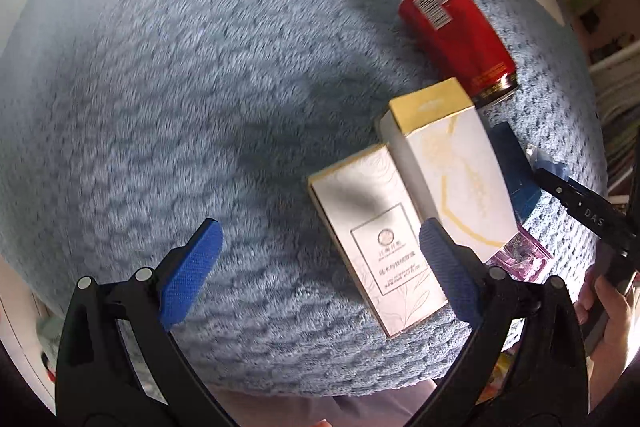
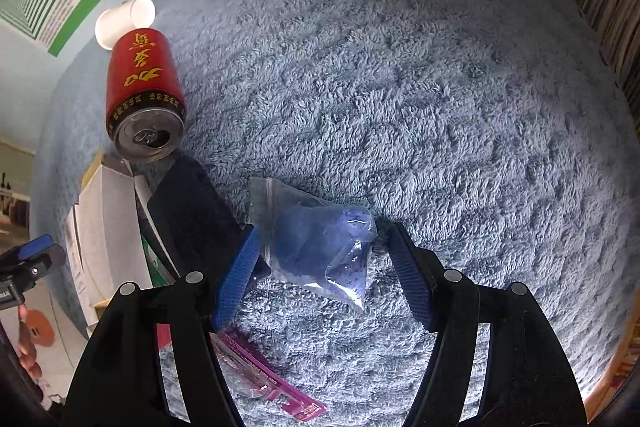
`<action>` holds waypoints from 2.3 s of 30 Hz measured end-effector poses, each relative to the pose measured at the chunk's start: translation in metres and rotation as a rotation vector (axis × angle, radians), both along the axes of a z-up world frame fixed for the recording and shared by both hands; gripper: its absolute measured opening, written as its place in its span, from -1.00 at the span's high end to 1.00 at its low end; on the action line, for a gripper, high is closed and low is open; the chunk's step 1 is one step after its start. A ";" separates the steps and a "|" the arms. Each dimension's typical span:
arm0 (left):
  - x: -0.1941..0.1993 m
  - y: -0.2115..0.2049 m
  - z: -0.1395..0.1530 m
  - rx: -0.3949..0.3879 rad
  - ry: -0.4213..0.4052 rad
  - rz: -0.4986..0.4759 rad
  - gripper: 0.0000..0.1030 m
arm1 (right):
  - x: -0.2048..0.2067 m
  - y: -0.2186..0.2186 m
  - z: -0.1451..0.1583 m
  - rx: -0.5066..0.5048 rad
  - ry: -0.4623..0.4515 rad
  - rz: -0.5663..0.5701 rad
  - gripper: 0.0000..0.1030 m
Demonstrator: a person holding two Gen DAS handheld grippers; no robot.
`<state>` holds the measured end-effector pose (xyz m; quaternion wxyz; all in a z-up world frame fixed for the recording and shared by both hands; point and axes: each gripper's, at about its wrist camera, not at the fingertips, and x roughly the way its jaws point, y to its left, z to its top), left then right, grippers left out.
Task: Collect trash
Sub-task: 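Grasp the blue plastic bag with the right gripper while left gripper approaches white perfume box, then grasp the white perfume box with the left gripper, then carry both items to the teal wastebasket and open both grippers over it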
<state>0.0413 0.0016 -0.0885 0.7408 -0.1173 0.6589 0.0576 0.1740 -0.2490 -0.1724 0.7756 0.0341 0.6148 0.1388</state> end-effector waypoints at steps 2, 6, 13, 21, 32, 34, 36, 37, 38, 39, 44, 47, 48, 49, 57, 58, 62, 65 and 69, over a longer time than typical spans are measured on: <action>-0.006 -0.001 -0.007 -0.017 0.012 0.044 -0.87 | 0.004 0.004 -0.001 -0.003 -0.003 0.021 -0.21; -0.014 -0.009 -0.013 -0.032 0.016 0.076 -0.87 | 0.010 0.010 -0.003 -0.013 -0.009 0.050 -0.13; -0.009 -0.018 -0.025 -0.096 0.034 0.128 -0.87 | 0.006 -0.002 -0.003 0.014 -0.015 0.047 0.11; -0.004 -0.036 -0.049 -0.093 0.109 0.104 -0.81 | -0.004 -0.014 0.001 0.031 -0.020 0.039 0.12; -0.007 -0.001 -0.032 -0.168 0.069 0.089 0.07 | -0.022 -0.037 0.030 0.062 -0.066 0.007 0.14; -0.006 0.006 -0.020 -0.160 0.048 0.075 0.09 | -0.026 -0.042 0.037 0.071 -0.079 -0.011 0.14; -0.006 0.017 -0.008 -0.151 0.020 0.066 0.09 | -0.029 -0.042 0.046 0.073 -0.093 -0.031 0.14; -0.005 0.020 -0.003 -0.150 0.008 0.057 0.09 | -0.032 -0.044 0.051 0.075 -0.102 -0.040 0.14; -0.009 0.018 0.007 -0.151 -0.003 0.048 0.09 | -0.036 -0.044 0.055 0.077 -0.110 -0.049 0.14; -0.009 0.021 0.009 -0.150 -0.014 0.039 0.09 | -0.038 -0.044 0.058 0.076 -0.117 -0.058 0.14; 0.001 0.032 0.033 -0.127 -0.090 -0.082 0.09 | -0.067 -0.052 0.080 0.072 -0.164 -0.150 0.14; 0.005 0.023 0.043 -0.118 -0.123 -0.191 0.09 | -0.078 -0.041 0.087 0.063 -0.188 -0.235 0.14; 0.004 0.020 0.046 -0.118 -0.132 -0.232 0.09 | -0.087 -0.042 0.090 0.058 -0.196 -0.269 0.14; 0.004 0.017 0.049 -0.115 -0.140 -0.284 0.09 | -0.098 -0.043 0.092 0.053 -0.202 -0.303 0.13; -0.017 -0.082 0.055 -0.111 -0.201 -0.745 0.09 | -0.224 -0.060 0.096 0.016 -0.223 -0.653 0.13; -0.023 -0.093 0.054 -0.117 -0.201 -0.787 0.09 | -0.242 -0.064 0.095 0.014 -0.221 -0.691 0.13; -0.062 -0.144 0.057 -0.159 -0.191 -0.978 0.09 | -0.321 -0.079 0.086 -0.006 -0.192 -0.851 0.13; -0.103 -0.182 0.056 -0.190 -0.174 -1.110 0.09 | -0.380 -0.092 0.074 -0.001 -0.166 -0.968 0.13; -0.165 -0.230 0.044 -0.206 -0.123 -1.279 0.09 | -0.446 -0.102 0.054 0.015 -0.127 -1.089 0.13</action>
